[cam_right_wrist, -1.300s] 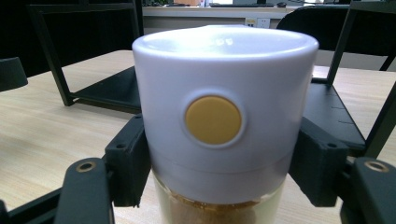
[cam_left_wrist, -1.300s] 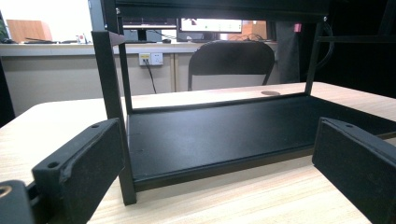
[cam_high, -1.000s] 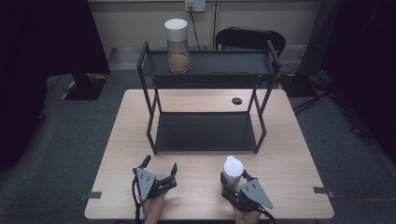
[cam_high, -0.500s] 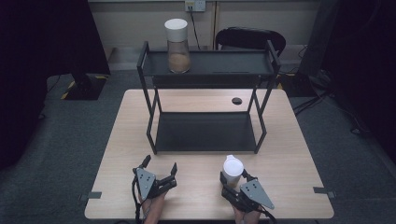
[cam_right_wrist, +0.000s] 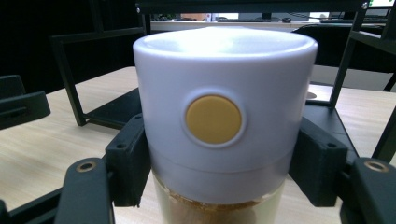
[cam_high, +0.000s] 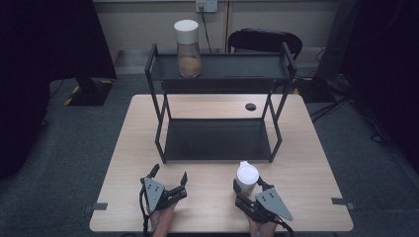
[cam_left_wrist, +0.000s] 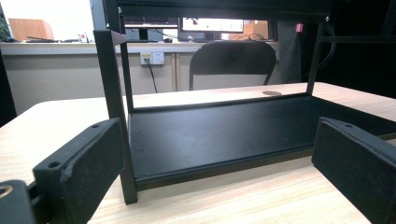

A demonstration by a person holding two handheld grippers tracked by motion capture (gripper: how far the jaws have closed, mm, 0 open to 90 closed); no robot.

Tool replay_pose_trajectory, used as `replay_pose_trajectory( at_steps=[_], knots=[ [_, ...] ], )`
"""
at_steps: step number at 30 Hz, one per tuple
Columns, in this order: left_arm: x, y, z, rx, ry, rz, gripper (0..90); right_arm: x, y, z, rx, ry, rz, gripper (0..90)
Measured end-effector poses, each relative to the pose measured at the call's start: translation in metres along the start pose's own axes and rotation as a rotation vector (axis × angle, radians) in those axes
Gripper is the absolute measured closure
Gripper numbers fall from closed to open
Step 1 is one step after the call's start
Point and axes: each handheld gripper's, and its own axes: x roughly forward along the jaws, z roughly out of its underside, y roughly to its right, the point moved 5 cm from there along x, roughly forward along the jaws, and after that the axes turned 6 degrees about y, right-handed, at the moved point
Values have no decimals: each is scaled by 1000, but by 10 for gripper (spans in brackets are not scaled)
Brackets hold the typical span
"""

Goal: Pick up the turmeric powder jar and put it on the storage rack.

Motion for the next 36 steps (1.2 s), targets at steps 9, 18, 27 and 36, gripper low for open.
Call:
replay_pose_trajectory(
  at_steps=[9, 18, 27, 36],
  knots=[
    [0, 0, 0, 0, -1, -2, 20, 0, 8, -13, 3, 30, -3, 296],
    [0, 0, 0, 2, 0, -1, 20, 4, 11, -27, -9, 52, -20, 296],
    [0, 0, 0, 0, 0, -2, 20, 9, 14, -43, -14, 88, -32, 296],
    [0, 0, 0, -1, 0, -3, 20, 17, 15, -59, -18, 116, -49, 296]
  ],
)
